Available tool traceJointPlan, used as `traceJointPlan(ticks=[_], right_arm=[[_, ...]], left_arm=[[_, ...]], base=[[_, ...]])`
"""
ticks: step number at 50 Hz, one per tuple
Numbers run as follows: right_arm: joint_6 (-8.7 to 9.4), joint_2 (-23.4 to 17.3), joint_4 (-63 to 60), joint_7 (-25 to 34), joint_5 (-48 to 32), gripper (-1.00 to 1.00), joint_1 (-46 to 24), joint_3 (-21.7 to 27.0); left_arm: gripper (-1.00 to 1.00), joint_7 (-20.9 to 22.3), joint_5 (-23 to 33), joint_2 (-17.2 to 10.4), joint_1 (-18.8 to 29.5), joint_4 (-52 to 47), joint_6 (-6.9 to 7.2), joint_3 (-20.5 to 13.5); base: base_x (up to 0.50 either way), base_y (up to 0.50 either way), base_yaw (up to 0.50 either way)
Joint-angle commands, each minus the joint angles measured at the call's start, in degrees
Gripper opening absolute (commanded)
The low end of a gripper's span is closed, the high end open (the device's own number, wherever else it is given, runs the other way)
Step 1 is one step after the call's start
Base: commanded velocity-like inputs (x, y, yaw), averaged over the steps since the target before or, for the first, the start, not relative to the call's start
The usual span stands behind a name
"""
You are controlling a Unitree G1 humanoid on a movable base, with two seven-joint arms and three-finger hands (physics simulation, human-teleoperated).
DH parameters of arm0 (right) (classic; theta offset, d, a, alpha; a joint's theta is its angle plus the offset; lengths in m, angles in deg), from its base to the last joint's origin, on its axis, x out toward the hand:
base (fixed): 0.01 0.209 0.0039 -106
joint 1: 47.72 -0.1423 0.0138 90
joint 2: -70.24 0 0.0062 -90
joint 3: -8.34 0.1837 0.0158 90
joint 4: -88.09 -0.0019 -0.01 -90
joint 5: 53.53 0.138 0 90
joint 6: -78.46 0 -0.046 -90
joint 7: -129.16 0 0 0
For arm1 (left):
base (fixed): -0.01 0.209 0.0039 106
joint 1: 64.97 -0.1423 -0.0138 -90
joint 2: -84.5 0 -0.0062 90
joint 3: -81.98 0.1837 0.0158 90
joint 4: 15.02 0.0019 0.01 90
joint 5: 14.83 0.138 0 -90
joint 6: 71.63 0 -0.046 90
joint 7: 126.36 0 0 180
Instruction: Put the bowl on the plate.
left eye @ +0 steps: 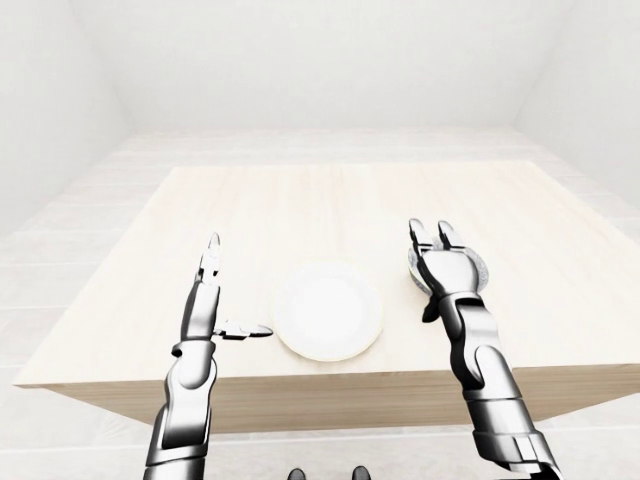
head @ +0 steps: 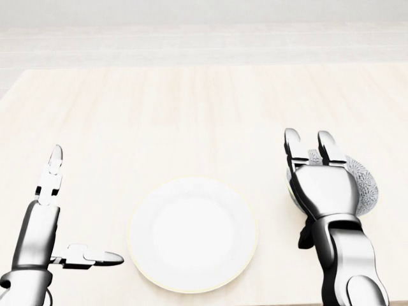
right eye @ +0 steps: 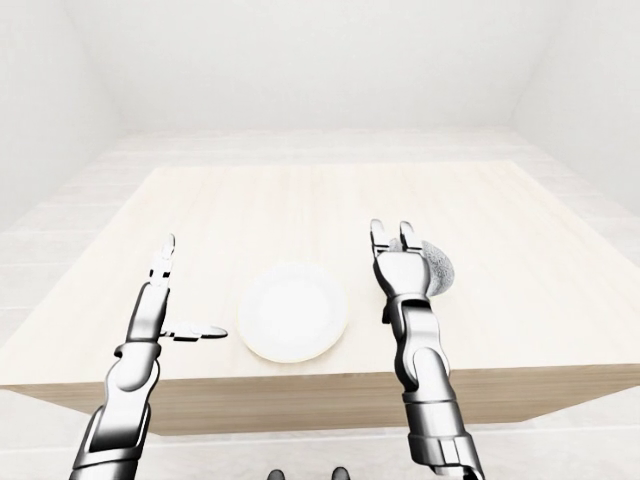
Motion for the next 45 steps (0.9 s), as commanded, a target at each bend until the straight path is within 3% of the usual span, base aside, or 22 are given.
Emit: traceJointPlan(ticks=[1,21,45], right_arm=[[0.0,-0.58,3.3,0.66,-2.54,1.0,-0.34,1.43],[0.0,-3.14,3.58,1.62,-3.29,1.0,0.3,2.99],[0.0,-3.15,6.43,1.94,-5.55,1.0,2.6,3.82]], left_arm=[[1.0,-0.26,0.48,-0.02,-0.02,0.3,0.0,0.1],[1.0,-0.31,1.0,0.11,-0.85,0.23,0.0,0.22],[1.0,0.26,0.95,0.39,-1.39,-1.87,0.0,-0.02]], base=[[0.0,0.0,0.0],[0.0,0.0,0.0],[0.0,0.0,0.0]])
